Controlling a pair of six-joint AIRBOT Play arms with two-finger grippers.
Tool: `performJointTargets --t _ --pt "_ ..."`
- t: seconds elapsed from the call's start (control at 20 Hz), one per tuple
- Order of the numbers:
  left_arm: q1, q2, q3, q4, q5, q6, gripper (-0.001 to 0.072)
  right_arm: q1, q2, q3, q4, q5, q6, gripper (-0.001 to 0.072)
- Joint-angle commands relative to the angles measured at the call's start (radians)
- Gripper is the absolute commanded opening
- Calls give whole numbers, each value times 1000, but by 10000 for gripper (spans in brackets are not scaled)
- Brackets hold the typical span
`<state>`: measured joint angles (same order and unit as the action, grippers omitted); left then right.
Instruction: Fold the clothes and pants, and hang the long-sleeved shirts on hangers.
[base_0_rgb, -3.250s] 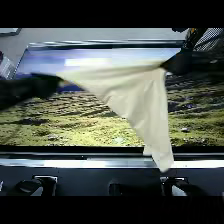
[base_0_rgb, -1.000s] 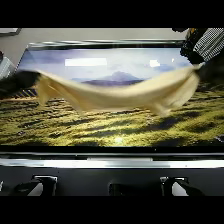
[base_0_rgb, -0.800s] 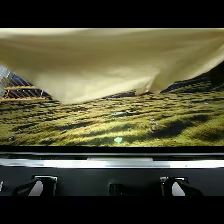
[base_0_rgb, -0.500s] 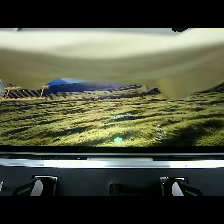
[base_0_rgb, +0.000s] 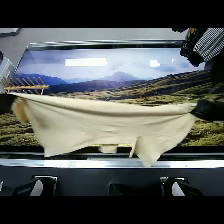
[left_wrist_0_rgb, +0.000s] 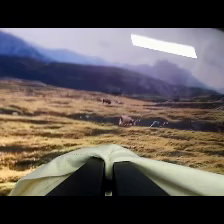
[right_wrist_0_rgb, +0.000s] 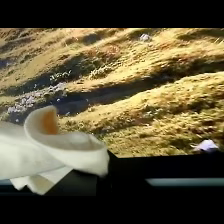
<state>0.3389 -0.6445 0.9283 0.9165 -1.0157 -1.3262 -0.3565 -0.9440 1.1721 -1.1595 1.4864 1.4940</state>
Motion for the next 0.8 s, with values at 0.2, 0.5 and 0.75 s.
performJointTargets --t 0.2,0.5,0.75 --pt "-226 -635 -4 -115 519 43 20 1 -515 -99 628 -658 -80 40" --pt "-286 -919 227 -256 400 43 76 81 -663 -99 740 -764 -247 125" --pt "-136 -896 382 -122 -156 43 674 -105 -615 96 459 -399 -288 520"
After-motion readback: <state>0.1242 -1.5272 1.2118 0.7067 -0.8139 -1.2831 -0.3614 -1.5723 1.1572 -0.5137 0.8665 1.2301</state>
